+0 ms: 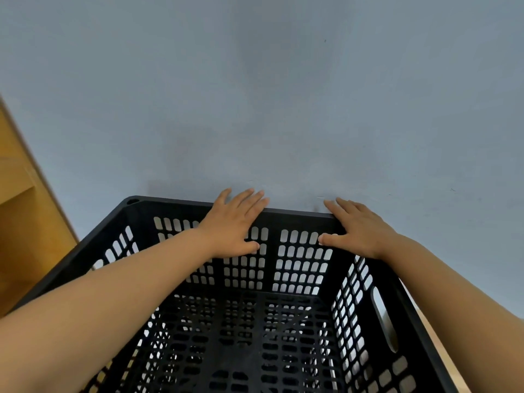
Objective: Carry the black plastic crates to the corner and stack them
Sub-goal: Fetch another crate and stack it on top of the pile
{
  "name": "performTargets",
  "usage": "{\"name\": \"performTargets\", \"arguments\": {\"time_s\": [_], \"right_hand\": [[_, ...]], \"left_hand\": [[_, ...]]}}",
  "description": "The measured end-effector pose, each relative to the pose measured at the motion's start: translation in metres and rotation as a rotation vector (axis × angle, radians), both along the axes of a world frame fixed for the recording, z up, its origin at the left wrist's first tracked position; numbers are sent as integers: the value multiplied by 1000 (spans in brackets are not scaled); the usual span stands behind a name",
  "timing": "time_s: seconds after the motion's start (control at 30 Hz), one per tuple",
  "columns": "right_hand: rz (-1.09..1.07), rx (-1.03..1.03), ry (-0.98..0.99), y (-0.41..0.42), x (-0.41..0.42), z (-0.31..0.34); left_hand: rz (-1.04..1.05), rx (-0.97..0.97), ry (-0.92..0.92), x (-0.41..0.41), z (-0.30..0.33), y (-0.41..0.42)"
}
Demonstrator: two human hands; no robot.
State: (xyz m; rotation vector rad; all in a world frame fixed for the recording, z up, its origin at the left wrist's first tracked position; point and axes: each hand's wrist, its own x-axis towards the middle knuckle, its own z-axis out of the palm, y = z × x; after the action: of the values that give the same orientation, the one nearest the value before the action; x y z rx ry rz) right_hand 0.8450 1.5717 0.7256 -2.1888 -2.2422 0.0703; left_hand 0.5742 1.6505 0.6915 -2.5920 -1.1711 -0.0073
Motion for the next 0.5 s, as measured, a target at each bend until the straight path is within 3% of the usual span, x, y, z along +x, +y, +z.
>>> {"name": "performTargets", "arguments": {"time_s": [0.23,0.5], "right_hand": [[-178,103,95,-34,-12,6],[-191,98,68,-144,-49,7]], "left_hand": [[37,-215,15,-19,21,-55],[-79,-253,-13,-70,41,-172]]}}
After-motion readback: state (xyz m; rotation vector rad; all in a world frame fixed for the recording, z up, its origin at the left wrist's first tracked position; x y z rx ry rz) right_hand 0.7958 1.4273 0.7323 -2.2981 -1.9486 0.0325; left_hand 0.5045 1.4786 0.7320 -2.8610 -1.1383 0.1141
